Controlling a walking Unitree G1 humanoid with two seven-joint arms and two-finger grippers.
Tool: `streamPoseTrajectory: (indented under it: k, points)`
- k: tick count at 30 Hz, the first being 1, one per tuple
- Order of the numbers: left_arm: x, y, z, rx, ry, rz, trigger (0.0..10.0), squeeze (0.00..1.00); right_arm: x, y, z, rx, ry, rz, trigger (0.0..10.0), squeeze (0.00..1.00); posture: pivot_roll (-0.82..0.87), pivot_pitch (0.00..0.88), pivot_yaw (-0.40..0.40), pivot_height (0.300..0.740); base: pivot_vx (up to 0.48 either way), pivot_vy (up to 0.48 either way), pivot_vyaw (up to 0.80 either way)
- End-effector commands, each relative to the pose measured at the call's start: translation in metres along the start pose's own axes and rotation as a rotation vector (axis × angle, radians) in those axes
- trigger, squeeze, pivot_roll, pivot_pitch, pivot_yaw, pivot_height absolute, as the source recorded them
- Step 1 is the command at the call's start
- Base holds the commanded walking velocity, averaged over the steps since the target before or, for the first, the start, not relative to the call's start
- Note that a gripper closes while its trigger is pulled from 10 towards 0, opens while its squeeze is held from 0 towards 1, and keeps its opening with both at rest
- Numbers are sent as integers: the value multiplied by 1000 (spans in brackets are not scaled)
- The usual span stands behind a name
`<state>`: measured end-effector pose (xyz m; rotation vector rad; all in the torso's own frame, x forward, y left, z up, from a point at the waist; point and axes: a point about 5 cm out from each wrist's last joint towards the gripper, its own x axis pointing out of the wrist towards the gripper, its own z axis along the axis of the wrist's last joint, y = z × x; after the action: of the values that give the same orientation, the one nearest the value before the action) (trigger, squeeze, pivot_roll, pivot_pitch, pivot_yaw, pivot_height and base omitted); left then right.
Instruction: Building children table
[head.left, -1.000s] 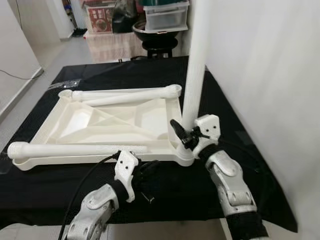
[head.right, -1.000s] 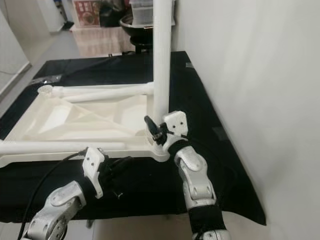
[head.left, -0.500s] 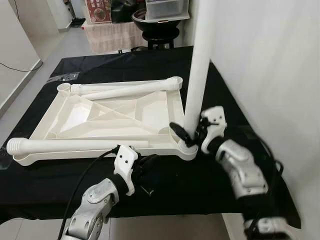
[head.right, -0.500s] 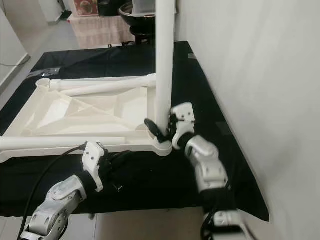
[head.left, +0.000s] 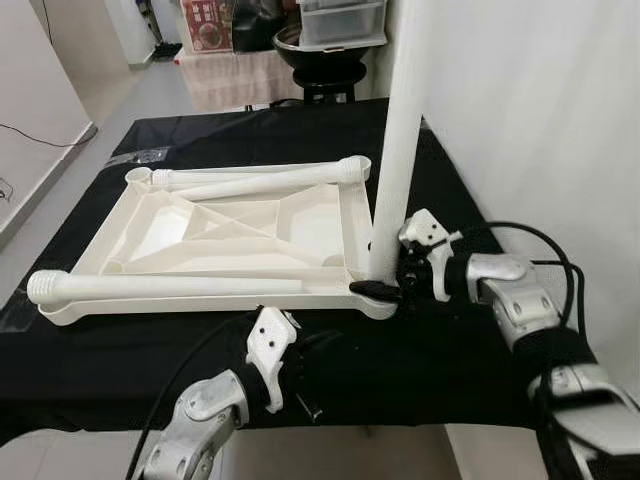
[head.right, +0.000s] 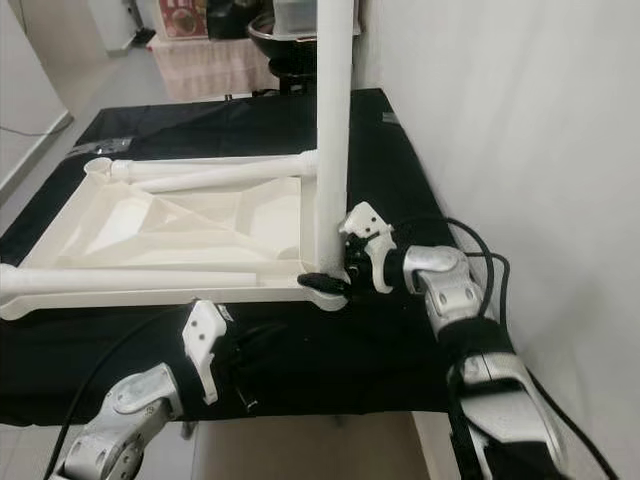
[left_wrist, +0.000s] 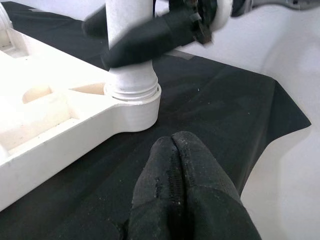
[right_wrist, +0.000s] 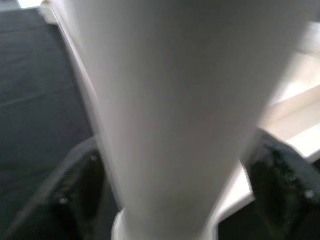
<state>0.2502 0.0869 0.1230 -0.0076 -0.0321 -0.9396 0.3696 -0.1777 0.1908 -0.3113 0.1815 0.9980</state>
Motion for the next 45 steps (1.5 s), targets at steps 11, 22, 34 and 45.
streamPoseTrajectory:
  k: [11,22,34,45]
  points:
    - [-7,5,-1,31,-6,79,10000,0,-15,-8,-13,80,-24,25,0,0,-79,76,28,740,0,0,0]
    - [-11,6,0,27,-17,94,10000,0,-35,8,-52,115,2,-223,0,0,-86,86,12,740,0,0,0]
    - [-10,17,1,17,-12,107,10000,0,19,78,-69,307,-35,-604,0,0,-118,86,51,740,0,0,0]
    - [-7,19,0,12,-18,126,10000,0,19,73,-32,270,-164,-435,10000,1000,-127,81,52,740,0,0,0]
